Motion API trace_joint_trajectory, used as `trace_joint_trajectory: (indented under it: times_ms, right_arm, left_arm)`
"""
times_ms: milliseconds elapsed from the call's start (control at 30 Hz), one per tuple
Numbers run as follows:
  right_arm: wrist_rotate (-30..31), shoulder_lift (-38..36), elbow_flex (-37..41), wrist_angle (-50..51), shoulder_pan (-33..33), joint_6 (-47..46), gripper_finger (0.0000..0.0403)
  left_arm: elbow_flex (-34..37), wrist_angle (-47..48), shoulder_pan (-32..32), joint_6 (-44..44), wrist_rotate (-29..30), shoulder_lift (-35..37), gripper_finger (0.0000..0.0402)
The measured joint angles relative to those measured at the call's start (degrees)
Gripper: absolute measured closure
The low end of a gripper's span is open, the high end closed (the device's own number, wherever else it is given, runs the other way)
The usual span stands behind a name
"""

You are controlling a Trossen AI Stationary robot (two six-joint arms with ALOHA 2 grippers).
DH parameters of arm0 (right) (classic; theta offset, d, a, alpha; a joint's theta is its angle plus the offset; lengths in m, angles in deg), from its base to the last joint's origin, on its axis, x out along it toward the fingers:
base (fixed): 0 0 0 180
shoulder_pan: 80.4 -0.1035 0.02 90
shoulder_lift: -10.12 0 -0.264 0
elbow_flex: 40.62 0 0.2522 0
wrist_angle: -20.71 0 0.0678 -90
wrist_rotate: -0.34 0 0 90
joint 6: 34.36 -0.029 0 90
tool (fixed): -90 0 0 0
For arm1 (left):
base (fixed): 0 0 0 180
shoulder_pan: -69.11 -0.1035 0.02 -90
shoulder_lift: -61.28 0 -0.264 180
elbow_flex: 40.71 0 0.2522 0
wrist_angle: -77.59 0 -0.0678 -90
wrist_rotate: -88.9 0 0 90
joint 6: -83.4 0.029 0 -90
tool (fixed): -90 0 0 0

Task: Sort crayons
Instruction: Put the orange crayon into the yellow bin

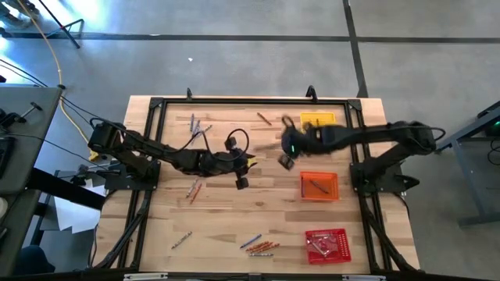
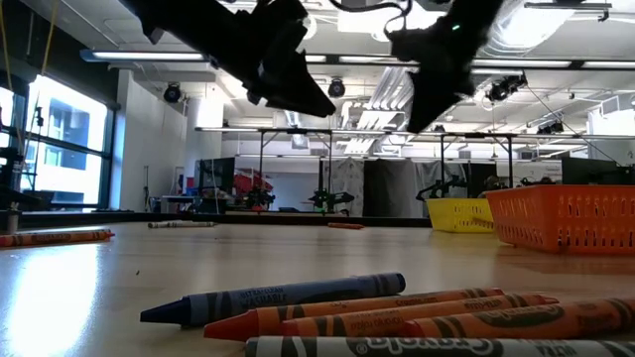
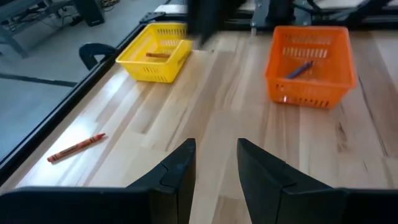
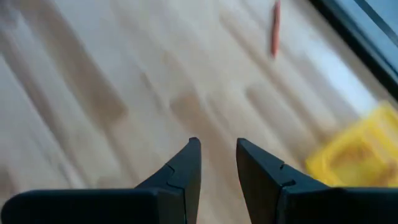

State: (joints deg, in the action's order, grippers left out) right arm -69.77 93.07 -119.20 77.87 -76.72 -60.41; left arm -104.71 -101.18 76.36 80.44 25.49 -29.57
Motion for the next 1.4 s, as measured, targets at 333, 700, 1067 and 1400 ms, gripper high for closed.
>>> trace_joint_trajectory:
  times_ms: [333,700,1067,1400]
  right_arm:
    - [-10.81,7.61,0.0,-20.04,15.36,11.95,0.0309]
    - [-14.36,19.33,0.0,-30.85,22.32,13.09,0.0309]
    - [-15.0,27.48,-10.06,-25.78,24.09,14.26,0.0309]
    - [-13.27,39.8,-31.95,-2.36,24.38,19.21,0.0309]
  left_arm:
    - [0.0,8.29,5.17,-1.53,17.07,0.0,0.0298]
    - [-0.02,11.27,7.83,-3.69,23.75,0.0,0.0298]
    - [-0.02,11.95,7.8,-4.44,23.75,0.0,0.0298]
    - [-0.02,15.02,7.83,-4.62,23.76,0.0,0.0298]
